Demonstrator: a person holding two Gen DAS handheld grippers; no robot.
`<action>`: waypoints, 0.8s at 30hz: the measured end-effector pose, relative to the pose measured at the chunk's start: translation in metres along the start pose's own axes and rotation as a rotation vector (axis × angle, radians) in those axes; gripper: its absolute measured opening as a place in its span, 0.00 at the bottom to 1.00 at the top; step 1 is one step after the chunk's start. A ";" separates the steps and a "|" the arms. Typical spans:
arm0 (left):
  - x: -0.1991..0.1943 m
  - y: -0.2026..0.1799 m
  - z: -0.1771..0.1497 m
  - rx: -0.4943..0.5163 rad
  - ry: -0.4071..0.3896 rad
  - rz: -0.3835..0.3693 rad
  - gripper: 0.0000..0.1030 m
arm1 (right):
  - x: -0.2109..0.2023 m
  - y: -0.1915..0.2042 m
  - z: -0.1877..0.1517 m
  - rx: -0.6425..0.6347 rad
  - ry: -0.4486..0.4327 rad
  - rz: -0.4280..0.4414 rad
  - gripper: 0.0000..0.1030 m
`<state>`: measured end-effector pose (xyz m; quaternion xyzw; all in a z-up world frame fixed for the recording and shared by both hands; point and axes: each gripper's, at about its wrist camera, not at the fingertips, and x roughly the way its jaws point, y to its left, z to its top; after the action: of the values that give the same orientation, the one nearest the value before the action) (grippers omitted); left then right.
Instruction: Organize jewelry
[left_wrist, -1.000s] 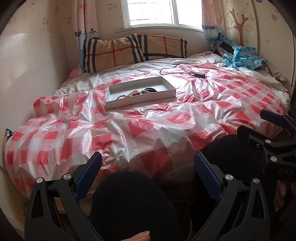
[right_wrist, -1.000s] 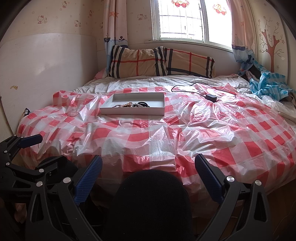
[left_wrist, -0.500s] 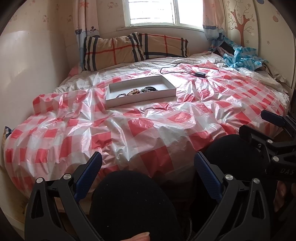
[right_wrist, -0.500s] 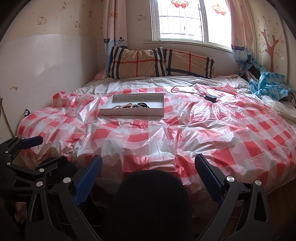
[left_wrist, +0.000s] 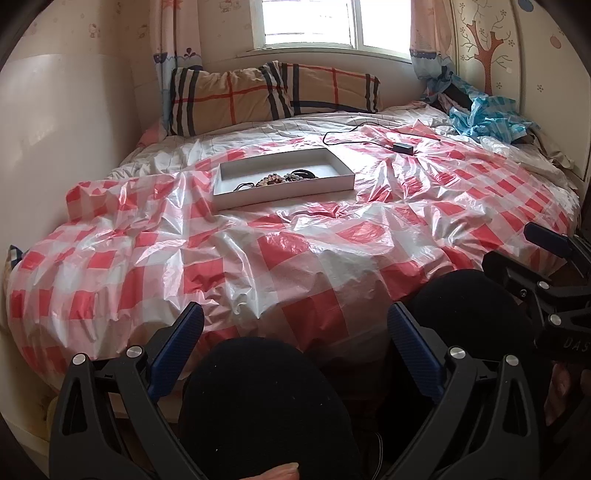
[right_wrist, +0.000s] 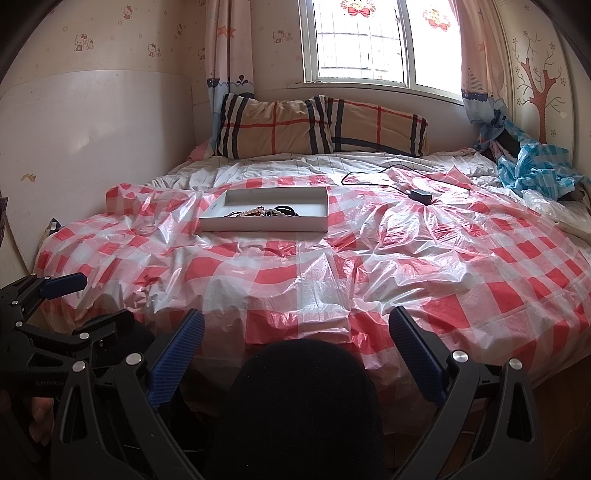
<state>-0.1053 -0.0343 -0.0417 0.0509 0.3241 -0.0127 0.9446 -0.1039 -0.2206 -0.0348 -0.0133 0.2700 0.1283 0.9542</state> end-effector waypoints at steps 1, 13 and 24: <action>0.001 0.002 0.001 0.000 0.001 -0.001 0.93 | 0.000 0.000 -0.001 0.000 -0.001 -0.001 0.93; -0.003 -0.001 -0.003 -0.017 0.006 0.003 0.93 | 0.000 0.001 -0.001 0.000 0.000 -0.001 0.93; -0.004 0.007 0.000 -0.068 0.039 -0.025 0.93 | -0.001 0.001 -0.001 -0.002 -0.004 -0.002 0.93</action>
<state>-0.1080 -0.0272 -0.0382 0.0150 0.3432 -0.0126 0.9391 -0.1056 -0.2200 -0.0355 -0.0144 0.2680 0.1278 0.9548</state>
